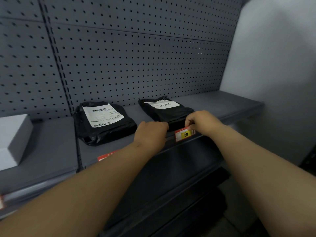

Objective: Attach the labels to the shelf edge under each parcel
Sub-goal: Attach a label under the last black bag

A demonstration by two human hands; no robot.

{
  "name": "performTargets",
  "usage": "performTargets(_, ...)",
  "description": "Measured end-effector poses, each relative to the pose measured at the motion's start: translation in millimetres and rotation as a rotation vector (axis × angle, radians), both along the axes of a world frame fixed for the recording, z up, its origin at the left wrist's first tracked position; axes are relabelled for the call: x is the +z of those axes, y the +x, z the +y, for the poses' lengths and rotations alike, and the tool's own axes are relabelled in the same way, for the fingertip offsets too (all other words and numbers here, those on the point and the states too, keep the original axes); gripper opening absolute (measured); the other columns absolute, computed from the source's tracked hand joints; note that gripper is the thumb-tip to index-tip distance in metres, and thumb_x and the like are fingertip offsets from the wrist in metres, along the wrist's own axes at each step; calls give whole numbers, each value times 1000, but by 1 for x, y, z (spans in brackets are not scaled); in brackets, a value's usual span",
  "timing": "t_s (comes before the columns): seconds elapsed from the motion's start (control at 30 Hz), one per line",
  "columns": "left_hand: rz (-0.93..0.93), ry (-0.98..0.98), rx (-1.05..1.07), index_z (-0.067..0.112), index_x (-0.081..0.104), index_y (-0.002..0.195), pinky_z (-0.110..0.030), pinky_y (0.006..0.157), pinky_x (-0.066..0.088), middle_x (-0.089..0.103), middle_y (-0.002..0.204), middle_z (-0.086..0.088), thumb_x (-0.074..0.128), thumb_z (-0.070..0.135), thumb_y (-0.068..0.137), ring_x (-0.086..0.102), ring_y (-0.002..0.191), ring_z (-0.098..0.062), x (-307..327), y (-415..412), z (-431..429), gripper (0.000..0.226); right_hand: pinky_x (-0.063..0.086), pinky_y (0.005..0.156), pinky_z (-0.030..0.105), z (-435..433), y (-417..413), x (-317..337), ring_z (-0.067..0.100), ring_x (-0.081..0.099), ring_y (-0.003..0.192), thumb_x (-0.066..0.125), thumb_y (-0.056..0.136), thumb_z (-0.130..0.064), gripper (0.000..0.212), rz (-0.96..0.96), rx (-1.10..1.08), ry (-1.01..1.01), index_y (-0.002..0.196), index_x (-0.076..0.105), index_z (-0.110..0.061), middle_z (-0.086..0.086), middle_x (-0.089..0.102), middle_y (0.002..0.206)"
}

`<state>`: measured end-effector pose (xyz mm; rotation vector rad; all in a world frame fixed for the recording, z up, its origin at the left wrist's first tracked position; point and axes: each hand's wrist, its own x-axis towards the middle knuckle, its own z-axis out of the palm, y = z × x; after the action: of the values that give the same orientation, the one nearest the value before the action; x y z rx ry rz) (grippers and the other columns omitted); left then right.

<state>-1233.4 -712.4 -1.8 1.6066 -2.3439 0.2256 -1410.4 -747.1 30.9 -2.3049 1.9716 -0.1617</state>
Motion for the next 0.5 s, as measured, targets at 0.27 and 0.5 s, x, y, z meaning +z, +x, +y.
performTargets(0.27,17,-33,11,22,54,122,-33,86,35,64,114,-1,55,26,89,55,109,-23,2,1,1,33,47,96,33,5,-2,0,21,59,112,63,87,-9,27,-63,-6,-51,112,65,-16,5,65,121)
performTargets(0.5,-15,-114,66,21,60,110,-33,78,37,64,107,-4,51,42,88,58,100,-24,14,9,10,32,50,94,38,20,16,12,21,58,108,67,83,-19,27,-81,35,-153,110,65,-23,3,64,117)
